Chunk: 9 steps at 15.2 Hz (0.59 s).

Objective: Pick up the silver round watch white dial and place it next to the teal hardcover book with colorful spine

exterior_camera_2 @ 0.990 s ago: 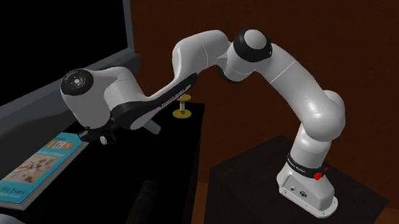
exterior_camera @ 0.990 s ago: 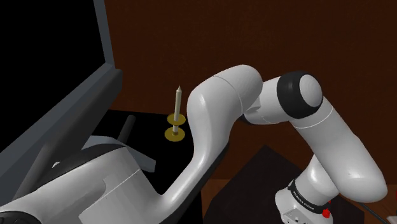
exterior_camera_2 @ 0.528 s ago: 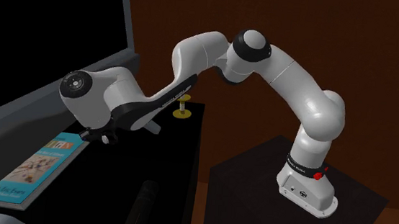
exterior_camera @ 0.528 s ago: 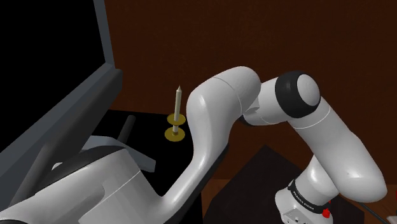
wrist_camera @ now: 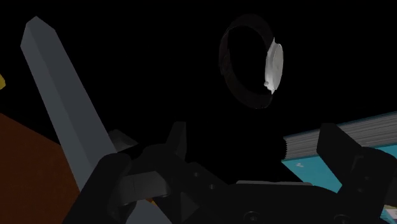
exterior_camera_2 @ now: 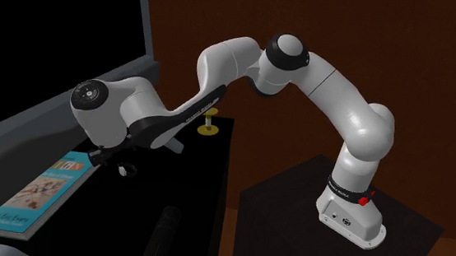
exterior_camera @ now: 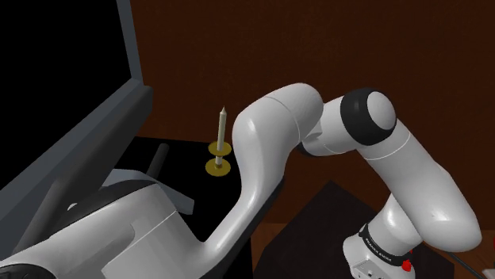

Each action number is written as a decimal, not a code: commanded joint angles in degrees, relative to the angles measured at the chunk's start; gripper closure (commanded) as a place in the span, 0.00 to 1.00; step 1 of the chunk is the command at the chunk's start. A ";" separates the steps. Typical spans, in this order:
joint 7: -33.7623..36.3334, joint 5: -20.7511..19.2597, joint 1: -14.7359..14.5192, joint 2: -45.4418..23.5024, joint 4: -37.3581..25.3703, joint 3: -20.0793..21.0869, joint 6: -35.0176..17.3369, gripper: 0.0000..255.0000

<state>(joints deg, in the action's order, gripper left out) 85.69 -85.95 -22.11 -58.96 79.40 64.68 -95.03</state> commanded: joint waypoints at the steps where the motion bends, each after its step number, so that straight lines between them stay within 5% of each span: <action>1: -0.54 0.63 -0.91 -0.50 -0.47 0.77 -0.28 0.00; 9: -0.54 0.99 -1.00 0.03 -0.39 1.51 0.59 0.00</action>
<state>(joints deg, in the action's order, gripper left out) 85.15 -84.96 -23.10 -58.92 79.01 66.19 -94.44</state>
